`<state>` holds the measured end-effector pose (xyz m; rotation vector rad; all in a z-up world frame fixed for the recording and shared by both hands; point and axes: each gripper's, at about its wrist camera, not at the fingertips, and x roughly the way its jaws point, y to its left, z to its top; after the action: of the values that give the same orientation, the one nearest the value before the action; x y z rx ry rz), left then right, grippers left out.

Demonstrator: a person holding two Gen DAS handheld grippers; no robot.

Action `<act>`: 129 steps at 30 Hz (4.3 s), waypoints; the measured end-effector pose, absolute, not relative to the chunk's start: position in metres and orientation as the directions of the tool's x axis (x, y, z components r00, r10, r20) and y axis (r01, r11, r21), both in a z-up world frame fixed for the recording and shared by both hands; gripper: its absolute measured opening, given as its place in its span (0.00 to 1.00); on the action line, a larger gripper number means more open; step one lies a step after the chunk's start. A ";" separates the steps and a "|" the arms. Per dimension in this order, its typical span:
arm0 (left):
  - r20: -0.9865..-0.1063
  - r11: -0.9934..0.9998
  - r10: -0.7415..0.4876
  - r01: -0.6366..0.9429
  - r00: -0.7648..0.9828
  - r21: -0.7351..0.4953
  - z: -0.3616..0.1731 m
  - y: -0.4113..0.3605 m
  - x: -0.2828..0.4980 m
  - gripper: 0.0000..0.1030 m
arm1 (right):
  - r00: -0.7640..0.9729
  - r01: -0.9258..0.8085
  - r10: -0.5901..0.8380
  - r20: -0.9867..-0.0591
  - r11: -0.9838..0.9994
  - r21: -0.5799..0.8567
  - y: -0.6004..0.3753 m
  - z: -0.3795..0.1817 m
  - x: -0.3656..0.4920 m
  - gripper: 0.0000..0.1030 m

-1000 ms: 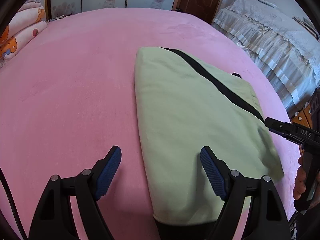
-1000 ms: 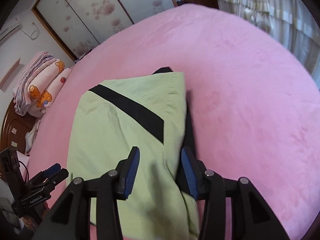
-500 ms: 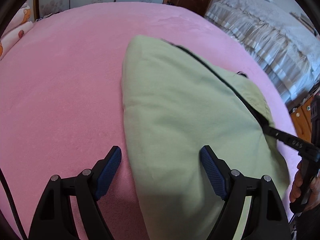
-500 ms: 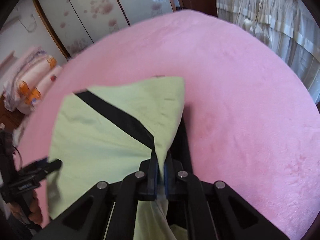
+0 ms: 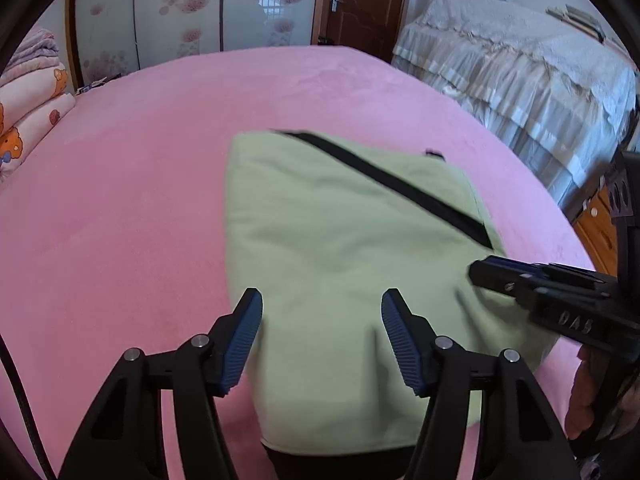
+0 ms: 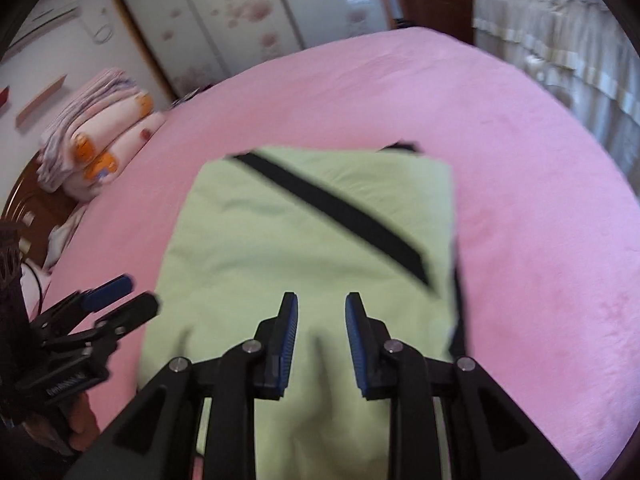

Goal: Fold large clothes

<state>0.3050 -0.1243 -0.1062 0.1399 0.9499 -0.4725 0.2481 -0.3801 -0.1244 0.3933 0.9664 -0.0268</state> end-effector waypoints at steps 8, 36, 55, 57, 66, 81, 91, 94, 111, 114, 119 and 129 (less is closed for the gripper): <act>-0.835 0.903 -0.269 0.427 0.480 -0.045 -0.132 -0.113 0.297 0.61 | 0.482 0.293 -0.021 -0.876 0.946 0.139 -0.400 -0.172 0.214 0.01; -0.898 0.933 -0.284 0.311 0.337 -0.179 -0.092 -0.079 0.231 0.69 | 0.487 0.364 0.011 -0.873 0.906 0.214 -0.371 -0.122 0.133 0.17; -0.878 0.902 -0.350 0.371 0.327 -0.221 -0.030 -0.066 0.242 0.73 | 0.543 0.233 0.028 -0.839 0.955 0.182 -0.374 -0.045 0.127 0.61; -0.869 0.902 -0.355 0.370 0.345 -0.222 -0.028 -0.064 0.257 0.73 | 0.538 0.235 0.059 -0.841 0.947 0.217 -0.389 -0.041 0.138 0.61; -0.893 0.870 -0.414 0.365 0.175 -0.332 -0.087 -0.071 0.323 0.77 | 0.454 0.265 0.160 -0.876 0.915 0.305 -0.448 -0.087 0.187 0.61; -0.856 0.831 -0.512 0.291 0.069 -0.473 -0.176 -0.079 0.358 0.84 | 0.441 0.276 0.451 -0.776 0.755 0.595 -0.485 -0.193 0.228 0.61; -0.840 0.804 -0.540 0.329 0.053 -0.495 -0.188 -0.108 0.371 0.88 | 0.419 0.175 0.547 -0.725 0.734 0.656 -0.464 -0.218 0.265 0.62; -0.840 0.803 -0.539 0.334 0.053 -0.494 -0.190 -0.116 0.375 0.92 | 0.420 0.159 0.568 -0.708 0.722 0.674 -0.465 -0.222 0.275 0.62; -0.877 0.846 -0.476 0.310 0.072 -0.434 -0.187 -0.125 0.374 0.89 | 0.429 0.176 0.516 -0.741 0.757 0.629 -0.457 -0.218 0.280 0.30; -0.885 0.859 -0.456 0.307 0.096 -0.410 -0.180 -0.120 0.372 0.70 | 0.436 0.175 0.502 -0.747 0.767 0.617 -0.451 -0.213 0.280 0.17; -0.877 0.852 -0.461 0.344 0.134 -0.395 -0.154 -0.111 0.362 0.37 | 0.455 0.163 0.448 -0.769 0.808 0.567 -0.430 -0.191 0.272 0.11; -0.885 0.851 -0.432 0.403 0.173 -0.337 -0.097 -0.062 0.298 0.32 | 0.440 0.142 0.349 -0.828 0.883 0.448 -0.352 -0.128 0.230 0.09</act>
<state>0.2978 -0.0621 -0.0974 -0.0277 1.2657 -0.5924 0.2297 -0.3525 -0.1275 0.4977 1.1207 0.1356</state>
